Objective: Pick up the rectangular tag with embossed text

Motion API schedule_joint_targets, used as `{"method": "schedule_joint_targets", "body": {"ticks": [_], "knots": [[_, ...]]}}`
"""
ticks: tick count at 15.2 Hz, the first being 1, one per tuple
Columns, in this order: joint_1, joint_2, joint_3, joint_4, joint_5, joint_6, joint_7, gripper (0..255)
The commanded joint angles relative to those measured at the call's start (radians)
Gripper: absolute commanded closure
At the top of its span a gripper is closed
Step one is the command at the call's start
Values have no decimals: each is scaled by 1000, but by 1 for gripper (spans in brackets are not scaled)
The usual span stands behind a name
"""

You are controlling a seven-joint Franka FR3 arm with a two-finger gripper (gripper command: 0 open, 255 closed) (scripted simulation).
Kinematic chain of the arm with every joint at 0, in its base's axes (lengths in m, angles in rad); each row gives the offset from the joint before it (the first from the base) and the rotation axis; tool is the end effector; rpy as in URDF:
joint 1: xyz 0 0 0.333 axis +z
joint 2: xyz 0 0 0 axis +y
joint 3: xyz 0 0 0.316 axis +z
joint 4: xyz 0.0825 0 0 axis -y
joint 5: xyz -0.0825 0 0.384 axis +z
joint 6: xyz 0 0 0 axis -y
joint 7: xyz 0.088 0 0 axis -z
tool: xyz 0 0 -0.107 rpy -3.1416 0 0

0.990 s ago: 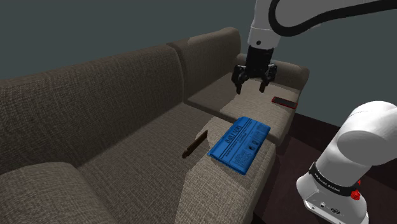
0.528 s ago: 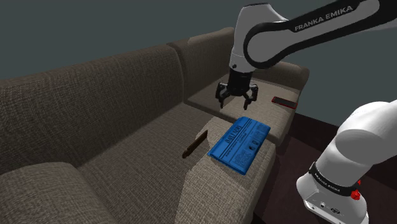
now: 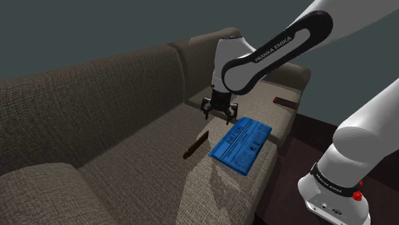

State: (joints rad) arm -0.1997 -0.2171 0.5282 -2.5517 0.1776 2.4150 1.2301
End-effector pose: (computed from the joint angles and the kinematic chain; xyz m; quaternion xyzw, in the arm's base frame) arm 0.4208 0.1405 0.3409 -0.8678 0.4960 -0.0164 0.0249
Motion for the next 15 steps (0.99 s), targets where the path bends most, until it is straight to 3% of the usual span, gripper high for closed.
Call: {"method": "schedule_joint_targets", "body": {"ticks": [1, 4, 11, 13, 14, 15], "knots": [[-26, 102, 42, 23, -56, 80, 130, 0], [-47, 221, 58, 63, -160, 150, 283, 0], [-38, 333, 33, 50, -285, 255, 371, 0], [-37, 333, 32, 50, -285, 255, 371, 0], [-37, 333, 32, 49, -284, 256, 370, 255], [-38, 332, 33, 49, -283, 256, 369, 255]]}}
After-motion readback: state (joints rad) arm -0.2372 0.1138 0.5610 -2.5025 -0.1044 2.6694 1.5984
